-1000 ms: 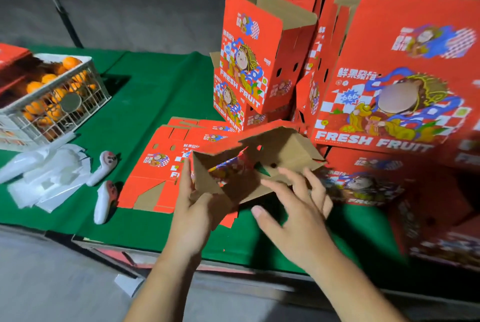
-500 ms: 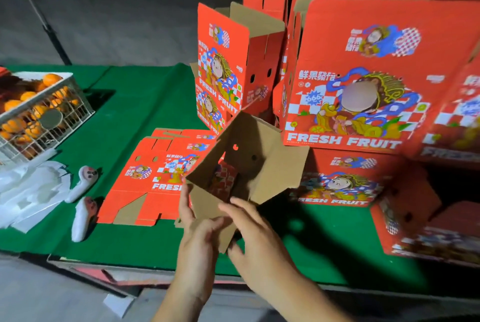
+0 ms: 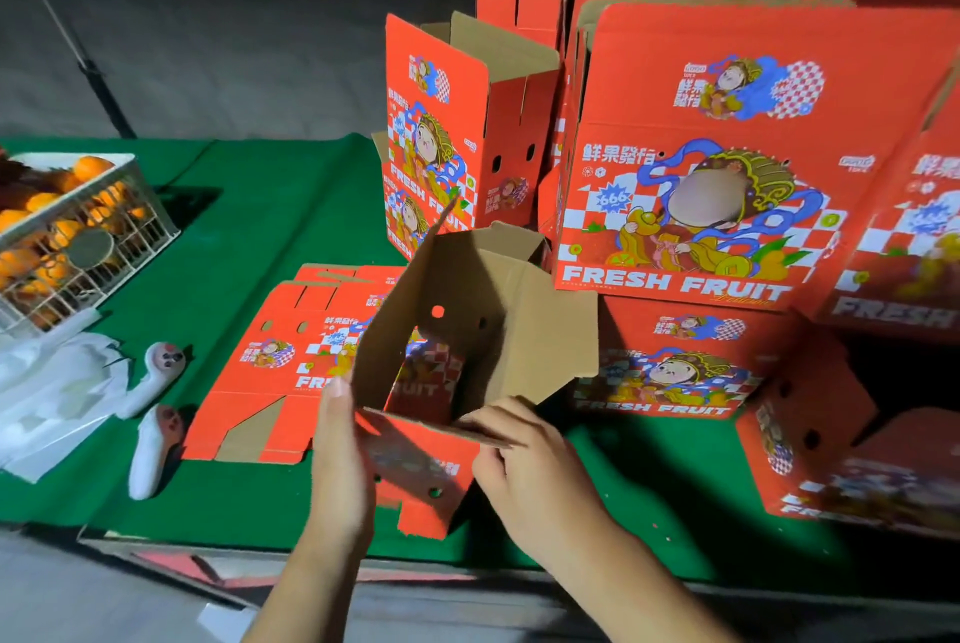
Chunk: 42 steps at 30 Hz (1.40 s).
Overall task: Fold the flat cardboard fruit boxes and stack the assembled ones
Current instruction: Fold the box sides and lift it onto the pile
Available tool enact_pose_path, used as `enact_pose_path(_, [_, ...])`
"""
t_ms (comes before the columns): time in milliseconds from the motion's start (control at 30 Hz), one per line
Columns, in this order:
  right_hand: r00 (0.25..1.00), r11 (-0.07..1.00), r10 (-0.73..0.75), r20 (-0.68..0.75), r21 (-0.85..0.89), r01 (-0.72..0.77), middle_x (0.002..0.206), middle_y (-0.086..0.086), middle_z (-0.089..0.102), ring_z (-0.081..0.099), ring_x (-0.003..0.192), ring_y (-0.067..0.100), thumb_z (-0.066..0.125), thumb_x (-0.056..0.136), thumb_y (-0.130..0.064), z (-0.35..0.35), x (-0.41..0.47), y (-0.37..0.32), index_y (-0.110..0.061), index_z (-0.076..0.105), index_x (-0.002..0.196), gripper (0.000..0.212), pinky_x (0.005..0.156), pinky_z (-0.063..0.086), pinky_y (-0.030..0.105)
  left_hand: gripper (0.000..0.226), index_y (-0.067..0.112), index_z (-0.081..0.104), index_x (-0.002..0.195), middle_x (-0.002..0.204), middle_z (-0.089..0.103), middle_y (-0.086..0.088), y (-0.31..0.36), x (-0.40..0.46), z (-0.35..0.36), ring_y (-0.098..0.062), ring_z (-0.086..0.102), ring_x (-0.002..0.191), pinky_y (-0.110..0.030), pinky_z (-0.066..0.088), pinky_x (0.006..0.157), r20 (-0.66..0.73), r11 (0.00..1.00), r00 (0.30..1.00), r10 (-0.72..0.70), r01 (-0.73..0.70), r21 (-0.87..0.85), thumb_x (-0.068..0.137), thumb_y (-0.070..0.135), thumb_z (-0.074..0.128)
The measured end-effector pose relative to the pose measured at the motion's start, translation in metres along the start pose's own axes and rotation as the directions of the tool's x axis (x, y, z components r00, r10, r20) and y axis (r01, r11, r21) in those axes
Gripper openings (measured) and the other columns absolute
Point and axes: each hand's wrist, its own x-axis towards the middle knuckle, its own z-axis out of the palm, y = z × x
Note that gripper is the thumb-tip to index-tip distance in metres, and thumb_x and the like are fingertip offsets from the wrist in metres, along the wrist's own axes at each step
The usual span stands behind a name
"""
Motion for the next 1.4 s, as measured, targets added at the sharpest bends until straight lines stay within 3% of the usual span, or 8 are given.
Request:
enact_pose_path(300, [0.997,0.986,0.030,-0.068,0.163,-0.019,0.117,-0.023,0.060,0.061,0.102,0.000,0.066,0.085,-0.013,-0.003,-0.010,0.002,-0.030,0.075,0.097,0.022,0.080,0.046,0.016,0.044,0.015,0.068,0.117,0.107,0.075,-0.015,-0.016,-0.041,-0.005,-0.022,0.076,0.076,-0.031,0.059,0.053,-0.152,0.957,0.982,-0.113,0.066,-0.284,0.096,0.040,0.039])
enact_pose_path(533, [0.999,0.985,0.022,-0.027,0.171,-0.017,0.130,-0.021,0.058,0.059,0.116,0.004,0.067,0.088,-0.010,0.002,-0.023,-0.011,-0.028,0.075,0.104,0.025,0.090,0.047,0.018,0.045,0.010,0.058,0.140,0.138,0.061,-0.025,-0.001,-0.010,-0.048,-0.038,0.061,0.125,-0.059,0.043,0.108,0.160,0.976,0.974,-0.159,0.179,-0.121,0.102,0.018,0.035])
enact_pose_path(800, [0.990,0.887,-0.013,-0.140,0.456,0.076,0.136,-0.009,0.059,0.055,0.131,0.005,0.060,0.072,0.017,-0.001,0.000,-0.003,-0.016,0.069,0.085,0.036,0.106,0.042,0.021,0.055,0.019,0.041,0.156,0.154,0.049,-0.017,-0.006,-0.033,-0.006,-0.039,0.045,0.144,-0.062,0.028,0.120,0.052,0.877,0.971,-0.235,0.235,-0.419,0.107,0.045,0.042])
enact_pose_path(900, [0.983,0.876,0.159,-0.088,0.472,-0.100,0.146,0.002,0.055,0.048,0.139,0.011,0.050,0.078,0.019,-0.011,0.029,0.021,-0.014,0.065,0.114,0.051,0.119,0.032,0.026,0.057,0.029,0.038,0.156,0.149,0.054,-0.006,-0.017,-0.049,0.027,-0.026,0.052,0.136,-0.060,0.038,0.114,0.062,0.923,0.968,-0.242,0.249,-0.292,0.103,0.047,0.051])
enact_pose_path(1033, [0.878,0.831,0.402,-0.261,0.507,-0.230,0.131,-0.011,0.057,0.057,0.125,0.010,0.059,0.089,0.012,-0.029,0.040,0.056,-0.016,0.038,0.152,0.072,0.103,0.039,0.011,0.051,0.050,0.036,0.143,0.096,0.062,-0.001,-0.025,-0.065,0.063,-0.015,0.059,0.081,-0.034,0.048,0.073,0.244,0.964,0.934,-0.259,0.267,0.000,0.097,0.052,0.059])
enact_pose_path(1100, [0.848,0.766,0.438,-0.300,0.618,-0.177,0.131,-0.008,0.057,0.057,0.124,0.008,0.069,0.093,-0.007,-0.031,0.035,0.057,-0.028,0.027,0.157,0.079,0.108,0.043,0.024,0.055,0.051,0.037,0.139,0.102,0.066,-0.002,-0.023,-0.063,0.059,-0.014,0.064,0.085,-0.028,0.053,0.079,0.351,0.972,0.907,-0.233,0.214,0.093,0.091,0.060,0.061])
enact_pose_path(1233, [0.886,0.802,0.386,-0.255,0.568,-0.185,0.162,-0.006,0.032,0.032,0.149,0.007,0.067,0.080,-0.059,-0.019,0.019,0.048,-0.045,0.014,0.160,0.097,0.123,0.030,0.044,0.047,0.043,0.038,0.141,0.136,0.054,-0.007,-0.007,-0.021,0.043,-0.023,0.057,0.126,-0.051,0.040,0.115,0.082,0.981,0.980,-0.179,0.172,0.088,0.100,0.045,0.061])
enact_pose_path(1400, [0.927,0.846,0.356,-0.121,0.462,-0.265,0.171,-0.003,-0.007,0.003,0.158,0.016,0.085,0.067,-0.044,0.004,0.006,0.037,-0.057,-0.023,0.151,0.138,0.127,0.017,0.048,0.080,0.049,0.021,0.148,0.129,0.057,-0.001,0.003,-0.012,0.046,-0.005,0.069,0.102,-0.038,0.062,0.076,0.098,0.973,0.968,-0.231,0.230,0.027,0.085,0.062,0.069])
